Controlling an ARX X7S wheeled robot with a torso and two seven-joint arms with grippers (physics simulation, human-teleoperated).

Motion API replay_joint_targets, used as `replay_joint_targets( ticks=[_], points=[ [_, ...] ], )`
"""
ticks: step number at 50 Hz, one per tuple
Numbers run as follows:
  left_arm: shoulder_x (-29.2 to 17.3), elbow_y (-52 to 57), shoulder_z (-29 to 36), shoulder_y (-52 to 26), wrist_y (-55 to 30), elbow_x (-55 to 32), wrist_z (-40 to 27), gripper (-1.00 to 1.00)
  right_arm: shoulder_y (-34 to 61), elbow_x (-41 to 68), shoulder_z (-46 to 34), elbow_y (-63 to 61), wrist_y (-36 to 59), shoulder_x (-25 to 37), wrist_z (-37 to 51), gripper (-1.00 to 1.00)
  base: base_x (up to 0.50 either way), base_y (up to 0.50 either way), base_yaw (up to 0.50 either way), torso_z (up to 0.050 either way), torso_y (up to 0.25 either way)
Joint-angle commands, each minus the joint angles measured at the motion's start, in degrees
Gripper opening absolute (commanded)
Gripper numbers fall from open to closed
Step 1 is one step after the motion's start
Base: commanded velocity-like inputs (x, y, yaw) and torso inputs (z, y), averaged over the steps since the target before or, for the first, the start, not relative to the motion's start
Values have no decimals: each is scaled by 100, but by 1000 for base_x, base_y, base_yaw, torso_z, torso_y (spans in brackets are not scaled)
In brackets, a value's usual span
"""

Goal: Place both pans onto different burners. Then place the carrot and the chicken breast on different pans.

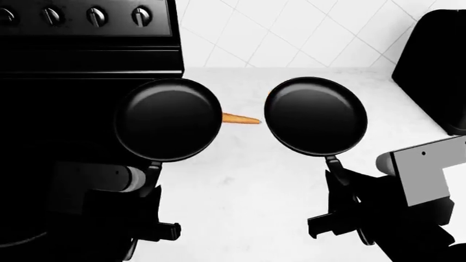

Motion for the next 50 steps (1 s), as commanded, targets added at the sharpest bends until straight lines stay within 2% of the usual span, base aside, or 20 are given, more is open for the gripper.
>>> replay_joint_targets(
  ticks=[1, 50],
  points=[
    [-3, 5, -116, -43, 80, 89, 32, -100, 117, -84, 129, -40, -65, 26, 349, -100, 0, 500, 0, 0, 0],
    [-155, 237, -25, 39, 320, -232, -250, -100, 44, -165, 162, -195, -136, 87, 124, -100, 0, 500, 0, 1, 3]
  ],
)
